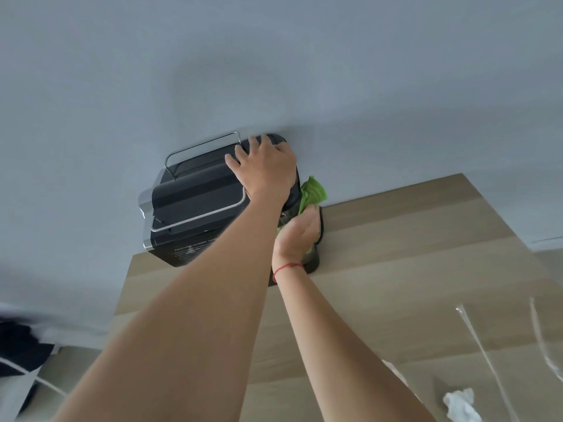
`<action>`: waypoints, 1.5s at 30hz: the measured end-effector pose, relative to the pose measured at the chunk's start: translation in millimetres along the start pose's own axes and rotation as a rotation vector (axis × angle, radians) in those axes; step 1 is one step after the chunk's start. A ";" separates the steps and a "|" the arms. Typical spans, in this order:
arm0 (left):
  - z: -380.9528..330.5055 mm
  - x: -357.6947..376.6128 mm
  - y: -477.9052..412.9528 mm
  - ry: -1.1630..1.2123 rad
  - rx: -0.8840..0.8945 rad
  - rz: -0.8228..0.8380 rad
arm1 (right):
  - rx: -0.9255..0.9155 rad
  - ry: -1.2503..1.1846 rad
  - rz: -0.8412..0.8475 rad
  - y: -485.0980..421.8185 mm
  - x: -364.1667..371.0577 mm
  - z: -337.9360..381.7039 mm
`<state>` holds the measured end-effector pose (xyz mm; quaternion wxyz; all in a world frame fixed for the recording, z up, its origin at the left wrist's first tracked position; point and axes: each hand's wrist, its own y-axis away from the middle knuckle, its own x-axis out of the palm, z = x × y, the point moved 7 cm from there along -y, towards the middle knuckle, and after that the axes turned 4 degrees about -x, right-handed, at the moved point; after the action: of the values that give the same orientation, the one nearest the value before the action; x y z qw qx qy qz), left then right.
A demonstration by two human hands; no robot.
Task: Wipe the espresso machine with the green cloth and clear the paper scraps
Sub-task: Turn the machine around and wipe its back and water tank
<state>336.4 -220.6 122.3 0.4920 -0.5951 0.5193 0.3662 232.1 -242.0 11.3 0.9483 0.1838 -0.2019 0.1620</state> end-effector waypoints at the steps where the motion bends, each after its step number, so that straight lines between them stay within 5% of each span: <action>1: -0.1 0.1 -0.6 0.001 0.000 -0.003 | 0.019 0.000 -0.004 -3.9 -3.8 -6.2; 8: -0.5 1.8 -1.3 -0.004 0.006 -0.016 | 0.433 0.282 0.127 -40.0 -47.3 -92.0; 13: 0.1 1.0 -1.8 0.010 0.002 -0.031 | 0.547 0.412 0.255 -72.3 -38.9 -126.8; 29: -0.6 -3.6 1.9 0.036 -0.020 -0.064 | 0.412 0.170 0.656 -67.2 51.0 -2.8; 36: -1.0 -5.8 -0.8 0.039 -0.013 -0.090 | 0.401 0.209 0.715 -87.5 56.3 -25.9; 45: -0.3 -1.0 -3.9 0.036 -0.010 -0.075 | 0.692 0.194 0.671 -101.9 16.4 -103.8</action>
<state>339.9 -220.7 124.1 0.4933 -0.6230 0.5035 0.3392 318.8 -284.8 -98.6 0.7415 0.3971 -0.0949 0.5325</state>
